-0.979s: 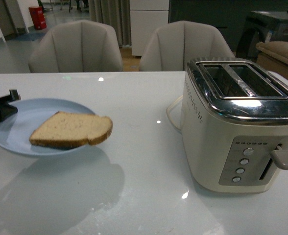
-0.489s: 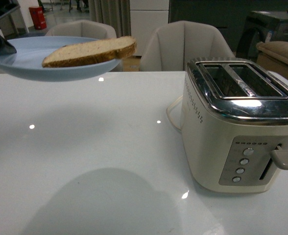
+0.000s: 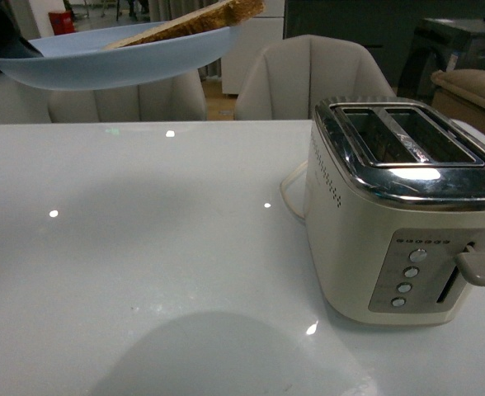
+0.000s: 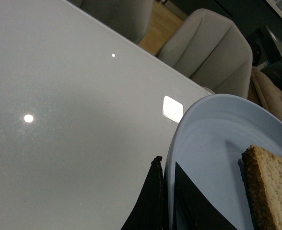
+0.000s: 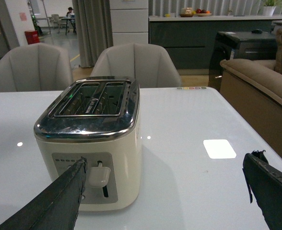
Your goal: Left arm holds plate, right arm toasts bread
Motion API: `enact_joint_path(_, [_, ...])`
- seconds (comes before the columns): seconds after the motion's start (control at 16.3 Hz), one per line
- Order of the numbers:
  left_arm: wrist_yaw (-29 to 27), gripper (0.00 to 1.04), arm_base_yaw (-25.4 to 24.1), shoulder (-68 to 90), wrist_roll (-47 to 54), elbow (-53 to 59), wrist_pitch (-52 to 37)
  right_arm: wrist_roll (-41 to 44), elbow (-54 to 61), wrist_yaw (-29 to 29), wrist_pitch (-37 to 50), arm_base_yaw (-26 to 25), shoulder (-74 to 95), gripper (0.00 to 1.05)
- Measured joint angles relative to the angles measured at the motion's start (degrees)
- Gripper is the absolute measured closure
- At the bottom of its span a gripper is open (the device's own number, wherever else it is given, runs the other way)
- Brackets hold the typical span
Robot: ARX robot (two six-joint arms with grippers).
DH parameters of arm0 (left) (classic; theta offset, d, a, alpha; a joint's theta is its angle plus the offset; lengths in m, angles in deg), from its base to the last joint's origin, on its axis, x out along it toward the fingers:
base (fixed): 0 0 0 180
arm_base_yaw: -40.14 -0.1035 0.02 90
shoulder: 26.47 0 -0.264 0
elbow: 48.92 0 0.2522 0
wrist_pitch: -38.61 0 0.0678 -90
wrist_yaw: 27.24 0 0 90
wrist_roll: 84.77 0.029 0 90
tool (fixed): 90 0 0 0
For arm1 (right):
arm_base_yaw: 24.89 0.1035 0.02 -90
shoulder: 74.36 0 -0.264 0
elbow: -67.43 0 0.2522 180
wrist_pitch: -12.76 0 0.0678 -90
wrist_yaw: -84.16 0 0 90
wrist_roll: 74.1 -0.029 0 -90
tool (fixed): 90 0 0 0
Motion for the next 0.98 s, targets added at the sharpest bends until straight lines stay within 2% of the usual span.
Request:
enact_joint_path(0.55, [-1.6, 1.02, 2.1, 0.3, 3.8, 0.2, -1.9, 0.0, 0.0, 0.0, 0.0, 0.0, 0.0, 0.06])
enact_joint_path(0.98, [-0.7, 1.02, 2.2, 0.7, 4.8, -0.3, -1.5, 0.0, 0.0, 0.0, 0.0, 0.0, 0.0, 0.06])
